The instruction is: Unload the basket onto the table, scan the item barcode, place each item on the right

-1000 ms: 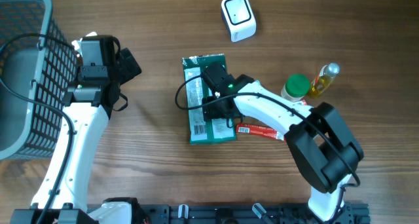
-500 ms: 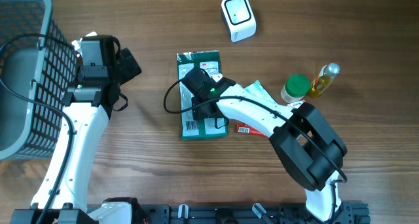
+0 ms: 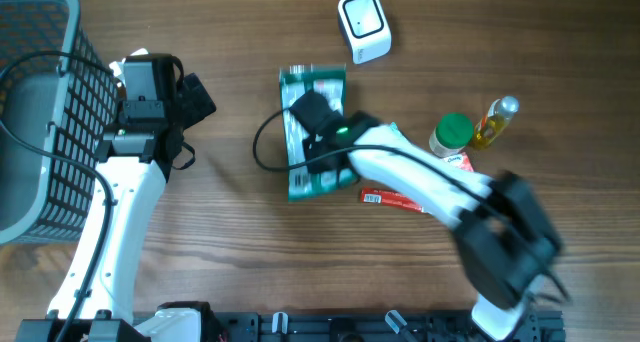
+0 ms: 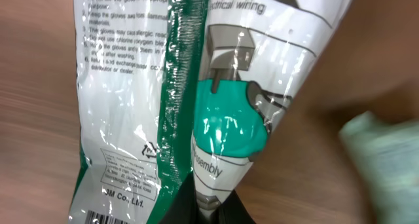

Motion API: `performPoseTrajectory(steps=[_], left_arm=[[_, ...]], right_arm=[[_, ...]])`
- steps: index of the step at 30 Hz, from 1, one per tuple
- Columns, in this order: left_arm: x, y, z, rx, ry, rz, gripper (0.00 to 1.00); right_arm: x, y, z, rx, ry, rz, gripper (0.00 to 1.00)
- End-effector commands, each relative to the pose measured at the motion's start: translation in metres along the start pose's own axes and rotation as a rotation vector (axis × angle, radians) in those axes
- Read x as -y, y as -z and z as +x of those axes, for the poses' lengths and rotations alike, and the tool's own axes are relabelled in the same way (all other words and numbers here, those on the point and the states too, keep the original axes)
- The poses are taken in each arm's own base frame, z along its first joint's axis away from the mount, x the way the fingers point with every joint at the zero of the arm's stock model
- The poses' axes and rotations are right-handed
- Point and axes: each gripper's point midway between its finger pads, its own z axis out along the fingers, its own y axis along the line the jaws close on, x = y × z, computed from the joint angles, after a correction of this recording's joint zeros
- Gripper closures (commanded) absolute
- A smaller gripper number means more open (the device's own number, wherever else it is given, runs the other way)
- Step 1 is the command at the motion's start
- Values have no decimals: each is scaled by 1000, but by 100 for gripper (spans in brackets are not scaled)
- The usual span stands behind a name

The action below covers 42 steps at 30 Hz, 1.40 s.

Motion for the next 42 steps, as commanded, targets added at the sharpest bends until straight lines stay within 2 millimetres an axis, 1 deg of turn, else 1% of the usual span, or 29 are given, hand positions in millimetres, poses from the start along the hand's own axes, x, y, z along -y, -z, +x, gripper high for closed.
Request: performPoseTrajectory(steps=[1,2,3,4,6,7,8,10,12,14,15,17,20,37,42], left_arm=[[-2,1,-4,13,4,-10,0],[-2,1,-4,13,4,-11,0],[-2,1,-4,13,4,-11,0],[-2,1,-4,13,4,-11,0],[-2,1,-4,13,4,-11,0],[-2,1,-4,13,4,-10,0],[-2,1,-4,13,4,-11,0],[-2,1,-4,13,4,-11,0],[-2,1,-4,13,4,-10,0],[-2,1,-4,13,4,-11,0],[-2,1,-4,13,4,-10,0],[-2,1,-4,13,4,-11,0],[-2,1,-4,14,4,-10,0],[-2,1,-4,13,4,-10,0],[-2,1,-4,13,4,-10,0]], right_arm=[[-20,91,-42,249,273,-115,96],[-30,102,-40,264,387,-168,96],[-39,104,-35,259,464,-219,96],[-45,104,-32,252,493,-255,96],[-42,102,-34,256,484,-232,96],[-34,101,-40,272,456,-183,96],[-31,101,-42,279,448,-164,96],[-30,99,-39,262,452,-163,96],[-34,86,-23,203,461,-205,96],[-36,67,-8,141,453,-232,96],[-35,57,-4,111,410,-228,96],[-36,49,-4,97,359,-228,96],[-38,49,-9,120,359,-235,96],[-38,49,-9,115,324,-238,96],[-43,51,-7,98,280,-276,96]])
